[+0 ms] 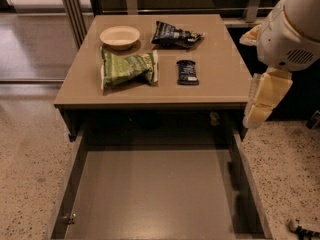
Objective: Place green jalapeno chip bag into top drawer
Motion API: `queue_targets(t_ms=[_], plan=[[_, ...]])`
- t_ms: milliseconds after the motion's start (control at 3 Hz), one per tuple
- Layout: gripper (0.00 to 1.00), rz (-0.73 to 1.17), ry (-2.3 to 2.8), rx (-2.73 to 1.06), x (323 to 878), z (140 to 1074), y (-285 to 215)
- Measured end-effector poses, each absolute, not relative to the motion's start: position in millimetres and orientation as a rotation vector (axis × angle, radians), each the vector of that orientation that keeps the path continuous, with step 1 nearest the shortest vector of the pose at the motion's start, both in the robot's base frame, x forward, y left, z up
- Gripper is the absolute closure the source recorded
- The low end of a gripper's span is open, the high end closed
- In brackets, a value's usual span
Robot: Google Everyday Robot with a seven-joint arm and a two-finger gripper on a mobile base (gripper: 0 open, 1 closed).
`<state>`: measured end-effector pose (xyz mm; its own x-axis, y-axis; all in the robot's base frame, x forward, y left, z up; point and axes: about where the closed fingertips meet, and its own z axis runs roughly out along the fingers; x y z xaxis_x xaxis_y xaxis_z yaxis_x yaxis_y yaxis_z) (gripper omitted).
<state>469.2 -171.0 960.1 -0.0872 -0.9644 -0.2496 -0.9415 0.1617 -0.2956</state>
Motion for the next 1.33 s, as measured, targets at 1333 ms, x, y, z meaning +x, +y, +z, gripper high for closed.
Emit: queue_targets(t_ms=[1333], plan=[[0.0, -0.071, 1.932, -1.868, 507.2, 936.5, -131.2]])
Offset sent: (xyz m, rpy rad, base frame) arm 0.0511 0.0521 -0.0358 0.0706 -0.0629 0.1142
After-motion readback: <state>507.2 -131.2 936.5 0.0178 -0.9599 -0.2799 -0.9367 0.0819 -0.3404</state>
